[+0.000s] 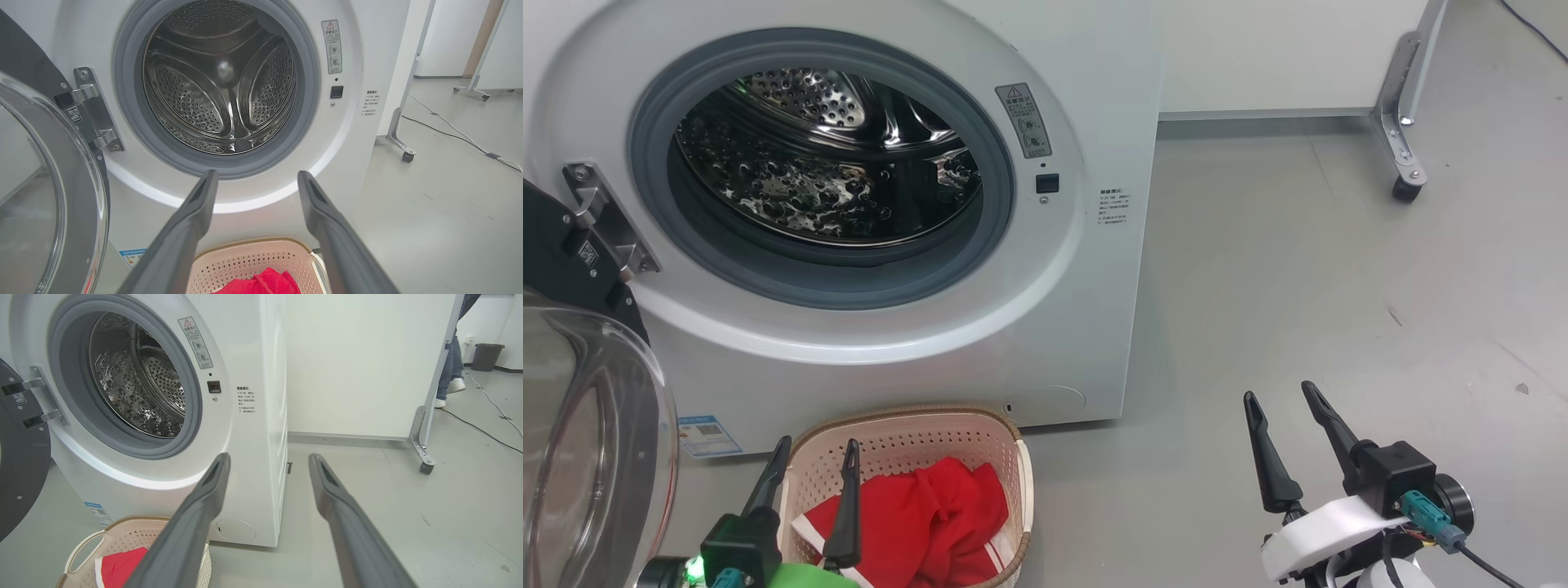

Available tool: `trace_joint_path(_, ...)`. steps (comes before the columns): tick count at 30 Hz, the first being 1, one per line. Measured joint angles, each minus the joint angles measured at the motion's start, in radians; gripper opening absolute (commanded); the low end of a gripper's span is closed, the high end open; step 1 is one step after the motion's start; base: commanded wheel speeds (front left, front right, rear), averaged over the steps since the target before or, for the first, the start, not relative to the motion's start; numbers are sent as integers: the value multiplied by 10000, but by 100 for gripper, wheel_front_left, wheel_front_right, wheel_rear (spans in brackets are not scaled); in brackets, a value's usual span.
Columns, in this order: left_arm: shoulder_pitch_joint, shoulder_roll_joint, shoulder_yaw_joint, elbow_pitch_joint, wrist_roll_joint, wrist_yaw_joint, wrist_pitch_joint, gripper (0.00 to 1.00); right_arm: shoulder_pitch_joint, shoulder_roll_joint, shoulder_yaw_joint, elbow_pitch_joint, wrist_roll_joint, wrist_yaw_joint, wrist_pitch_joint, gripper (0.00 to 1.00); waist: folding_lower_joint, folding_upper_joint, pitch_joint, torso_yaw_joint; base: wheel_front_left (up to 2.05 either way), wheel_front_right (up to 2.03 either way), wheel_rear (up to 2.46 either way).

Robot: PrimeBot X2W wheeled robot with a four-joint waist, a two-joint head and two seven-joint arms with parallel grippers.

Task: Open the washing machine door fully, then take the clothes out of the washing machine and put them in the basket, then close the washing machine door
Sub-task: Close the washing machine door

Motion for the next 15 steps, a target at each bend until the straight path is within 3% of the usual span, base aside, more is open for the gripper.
trace_joint_path(15, 170, 8, -56, -522, 42, 90, 261, 100, 18, 10, -82, -29, -61, 42, 0, 100, 0, 0, -10, 28, -24, 24, 0)
